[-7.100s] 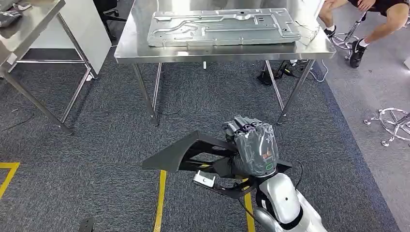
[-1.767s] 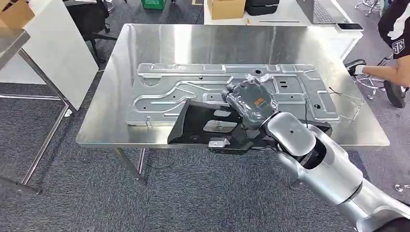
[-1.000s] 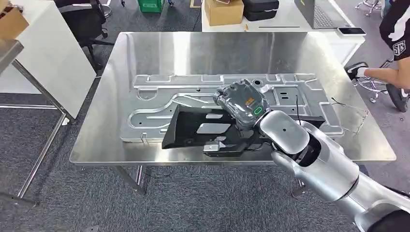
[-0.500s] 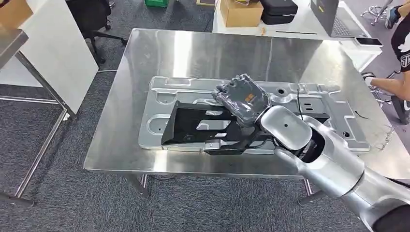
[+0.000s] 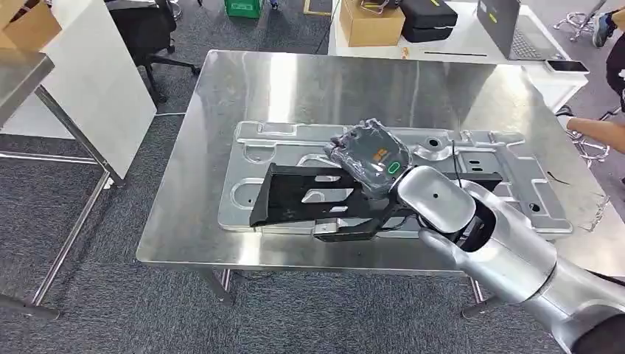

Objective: Take the parts from the cabinet and place them on the table.

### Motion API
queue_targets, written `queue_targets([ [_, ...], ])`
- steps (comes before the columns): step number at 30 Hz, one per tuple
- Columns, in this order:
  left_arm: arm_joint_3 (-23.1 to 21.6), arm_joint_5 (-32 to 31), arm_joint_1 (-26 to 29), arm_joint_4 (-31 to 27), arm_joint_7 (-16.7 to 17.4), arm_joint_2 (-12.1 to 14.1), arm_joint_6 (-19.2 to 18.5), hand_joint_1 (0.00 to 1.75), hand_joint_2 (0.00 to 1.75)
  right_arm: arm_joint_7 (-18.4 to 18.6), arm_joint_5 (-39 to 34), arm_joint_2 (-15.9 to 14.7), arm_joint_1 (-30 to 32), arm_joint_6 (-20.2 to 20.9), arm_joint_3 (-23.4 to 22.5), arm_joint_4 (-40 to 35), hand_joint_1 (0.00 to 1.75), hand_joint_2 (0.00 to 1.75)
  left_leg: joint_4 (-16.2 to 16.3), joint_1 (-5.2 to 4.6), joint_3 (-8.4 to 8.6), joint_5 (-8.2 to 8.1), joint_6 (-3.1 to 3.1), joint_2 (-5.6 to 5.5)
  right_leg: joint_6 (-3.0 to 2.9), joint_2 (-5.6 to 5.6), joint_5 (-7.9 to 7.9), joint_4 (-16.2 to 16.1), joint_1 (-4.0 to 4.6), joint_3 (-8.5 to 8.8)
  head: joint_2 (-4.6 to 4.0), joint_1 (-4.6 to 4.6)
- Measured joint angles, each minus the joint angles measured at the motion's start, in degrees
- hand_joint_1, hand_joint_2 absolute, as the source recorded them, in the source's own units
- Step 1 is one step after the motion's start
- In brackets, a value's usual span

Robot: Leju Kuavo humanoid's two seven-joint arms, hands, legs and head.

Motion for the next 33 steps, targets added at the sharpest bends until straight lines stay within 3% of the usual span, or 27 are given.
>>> queue_targets([
  [1, 0.0, 0.0, 0.0, 0.0, 0.0, 0.0, 0.0, 0.0, 1.75, 0.0, 0.0, -0.1, 0.0, 0.0, 0.0, 0.0, 1.75, 1.75, 0.1, -0.1, 0.1, -0.06, -0.07, -0.07, -0.38, 0.0, 2.34, -2.9, 0.25, 0.91, 0.0, -0.02],
  [3, 0.0, 0.0, 0.0, 0.0, 0.0, 0.0, 0.0, 0.0, 1.75, 0.0, 0.0, -0.1, -0.2, 0.0, 0.0, -0.1, 1.75, 1.75, 0.2, -0.22, 0.51, -0.25, -0.35, -0.18, -1.82, 0.02, 8.56, -12.8, 0.83, 4.76, 0.0, 0.0],
  [4, 0.0, 0.0, 0.0, 0.0, 0.0, -0.1, 0.0, 0.0, 1.75, 0.0, 0.0, -0.1, -0.2, 0.0, 0.0, -0.1, 1.75, 1.75, 0.1, -0.13, 0.51, -0.19, -0.53, -0.16, -2.17, 0.06, 8.81, -14.7, 1.19, 5.22, 0.0, -0.04],
  [5, 0.0, 0.0, 0.0, 0.0, 0.0, -0.2, 0.0, 0.0, 1.75, 0.0, 0.0, -0.1, -0.2, 0.0, 0.0, -0.1, 1.75, 1.75, 0.0, -0.16, 0.31, 0.07, -1.07, -0.25, -2.02, 0.02, 7.74, -15.4, 1.65, 4.64, 0.0, 0.0],
  [7, 0.0, 0.0, 0.1, 0.0, 0.0, -0.2, 0.0, 0.0, 1.75, 0.0, 0.0, -0.2, -0.2, 0.0, 0.0, -0.1, 1.75, 1.75, 0.6, -0.19, 0.41, 0.49, -1.98, -0.21, -2.2, 0.12, 9.36, -15.6, 1.89, 4.72, 0.0, 0.0],
  [8, 0.0, 0.0, 0.1, 0.0, 0.0, -0.2, 0.0, 0.0, 1.75, 0.0, 0.0, -0.2, -0.2, 0.0, 0.0, -0.2, 1.75, 1.75, 0.4, -0.3, 0.62, 0.71, -2.4, -0.22, -2.36, 0.07, 9.41, -15.8, 1.91, 5.04, 0.0, -0.02],
  [9, 0.0, 0.0, 0.1, 0.0, 0.0, 0.0, 0.0, 0.0, 1.75, 0.0, 0.0, -0.2, -0.3, 0.0, 0.0, -0.2, 1.75, 1.75, 0.6, -0.21, 0.2, 0.14, -2.48, -0.08, -2.65, -0.06, 9.85, -16.3, 1.2, 5.97, 0.0, 0.02],
  [10, 0.0, 0.0, 0.1, 0.0, 0.0, -0.1, 0.0, 0.0, 1.75, 0.0, 0.0, -0.2, -0.3, 0.0, 0.0, -0.3, 1.75, 1.75, 1.9, -0.13, -0.08, -1.09, -2.9, 0.41, -2.82, -0.18, 9.99, -16.5, 1.19, 6.21, 0.0, -0.06],
  [12, 0.0, 0.0, -0.1, 0.0, 0.0, -0.1, 0.0, 0.0, 1.75, 0.0, 0.0, -0.2, -0.5, 0.0, 0.0, -0.4, 1.75, 1.75, 9.1, 0.06, -3.43, -4.68, -3.34, 0.69, -3.35, -0.06, 9.32, -16.6, 1.25, 6.14, 0.0, -0.15],
  [14, 0.0, 0.0, -0.1, 0.0, 0.0, 0.0, 0.0, 0.0, 1.75, 0.0, 0.0, -0.2, -0.4, 0.0, 0.1, -0.4, 1.75, 1.75, 15.9, 0.18, -7.22, -6.38, -3.78, 0.78, -3.5, -0.08, 8.7, -16.5, 1.3, 6.47, 0.0, -0.15],
  [15, 0.0, 0.0, 0.1, 0.0, 0.0, 0.0, 0.0, 0.0, 1.75, 0.0, -0.1, -0.2, -0.4, 0.0, 0.3, -0.4, 1.75, 1.75, 16.0, 0.29, -7.45, -5.93, -4.15, 0.82, -3.24, -0.37, 9.2, -16.2, 1.23, 6.73, 0.0, -0.15],
  [16, 0.0, 0.0, 0.3, 0.0, 0.1, 0.1, 0.0, 0.0, 1.75, 0.0, -0.2, -0.2, -0.4, 0.0, 0.5, -0.4, 1.75, 1.75, 13.5, 0.47, -6.45, -4.18, -4.27, 0.87, -3.15, -0.33, 8.87, -16.0, 1.11, 7.07, 0.0, -0.18],
  [18, 0.0, -0.1, 0.2, 0.0, 0.1, 0.2, 0.4, 0.0, 1.75, 0.0, -0.2, -0.2, -0.4, 0.0, 0.8, -0.4, 1.75, 1.75, 4.1, 0.85, -2.48, 1.79, -4.91, 1.01, -2.55, -0.25, 8.03, -15.7, 0.77, 7.84, 0.0, -0.18],
  [19, 0.0, -0.2, 0.2, 0.0, 0.1, 0.2, 0.4, 0.0, 1.75, 0.0, -0.2, -0.2, -0.3, 0.0, 0.8, -0.4, 1.75, 1.75, 1.9, 0.71, -1.47, 1.92, -5.04, 0.97, -2.12, -0.33, 7.6, -15.6, 0.71, 7.98, 0.0, -0.09],
  [20, 0.0, -0.3, 0.1, 0.0, 0.1, 0.2, 0.3, 0.0, 1.75, 0.0, -0.2, -0.2, -0.4, -0.1, 0.9, -0.3, 1.75, 1.75, 0.7, 0.21, -1.88, -0.63, -4.55, 1.08, -1.74, -0.28, 7.28, -15.5, 0.87, 7.78, 0.0, -0.22],
  [21, 0.0, -0.7, -0.1, 0.0, 0.0, 0.2, 0.2, 0.0, 1.75, 0.0, -0.2, -0.2, -0.4, -0.1, 1.0, -0.3, 1.75, 1.75, 0.9, 0.15, -1.44, -0.45, -3.31, 1.37, -1.23, -0.21, 7.02, -15.7, 1.08, 7.44, 0.02, -0.27],
  [22, 0.0, -0.8, -0.1, 0.0, 0.0, 0.2, 0.3, 0.0, 1.75, -0.1, -0.2, -0.2, -0.2, -0.1, 1.1, -0.3, 1.75, 1.75, 0.6, 0.19, -1.41, 0.21, -2.59, 1.12, -0.83, -0.38, 6.93, -15.6, 1.38, 8.1, 0.0, 0.07],
  [24, 0.0, -0.8, 0.1, 0.0, 0.1, 0.2, -0.1, 0.0, 1.75, -0.1, -0.3, -0.2, -0.3, -0.2, 1.1, -0.3, 1.75, 1.75, 0.4, 0.39, -0.35, 0.27, -1.67, 1.16, -0.44, -0.31, 6.84, -15.9, 1.23, 8.81, 0.0, 0.04],
  [25, 0.0, -0.9, 0.2, 0.0, 0.2, 0.2, -0.1, 0.0, 1.75, -0.1, -0.3, -0.2, -0.3, -0.2, 1.1, -0.3, 1.75, 1.75, 0.0, 0.51, 0.22, 0.14, -1.43, 1.15, -0.34, -0.28, 6.67, -14.0, 1.11, 8.08, 0.0, 0.11],
  [27, 0.0, -1.2, -0.1, 0.0, 0.6, 0.2, 0.0, 0.0, 1.75, -0.1, -0.3, 0.0, -0.4, -0.3, 1.2, -0.2, 1.75, 1.75, -0.2, 0.44, 0.7, -0.18, -0.97, 1.02, -0.17, -0.17, 4.77, -7.3, 1.17, 4.01, 0.0, 0.13],
  [29, 0.0, -1.3, -0.2, 0.0, 0.9, 0.3, 0.1, 0.0, 1.75, -0.1, -0.3, 0.4, -0.1, -0.4, 1.6, 0.2, 1.75, 1.75, -0.2, 0.07, 1.13, -0.78, -0.57, 0.82, -0.11, -0.16, 1.29, -0.2, 1.23, -1.07, 0.0, 0.13],
  [30, 0.0, -1.4, -0.2, 0.0, 1.0, 0.3, 0.2, 0.0, 1.75, -0.1, -0.2, 0.5, 0.1, -0.4, 1.8, 0.4, 1.75, 1.75, -0.1, -0.2, 1.5, -1.11, -0.47, 0.68, -0.26, -0.15, 1.24, 0.9, 1.3, -2.5, 0.0, 0.13],
  [31, 0.0, -1.6, -0.2, 0.0, 1.0, 0.3, 0.2, 0.0, 1.75, -0.1, -0.1, 0.6, 0.2, -0.5, 1.9, 0.6, 1.75, 1.75, -0.2, -0.48, 2.09, -2.1, -0.33, 0.39, -0.69, -0.14, 3.49, -0.7, 1.48, -2.69, 0.0, 0.13],
  [32, 0.0, -1.7, 0.0, 0.0, 0.9, 0.3, 0.3, 0.0, 1.75, -0.1, -0.1, 0.6, 0.2, -0.6, 1.9, 0.7, 1.75, 1.75, -0.2, -0.75, 2.75, -2.63, -0.15, 0.24, -1.39, -0.1, 6.79, -4.2, 1.86, -1.83, 0.0, 0.15],
  [33, 0.0, -1.9, 0.0, 0.0, 0.7, 0.3, 0.2, 0.0, 1.75, -0.1, 0.0, 0.6, 0.2, -0.8, 1.9, 0.9, 1.75, 1.75, -0.2, -1.14, 3.58, -3.19, -0.08, 0.24, -2.44, -0.12, 10.48, -9.2, 2.22, -0.08, 0.0, 0.15],
])
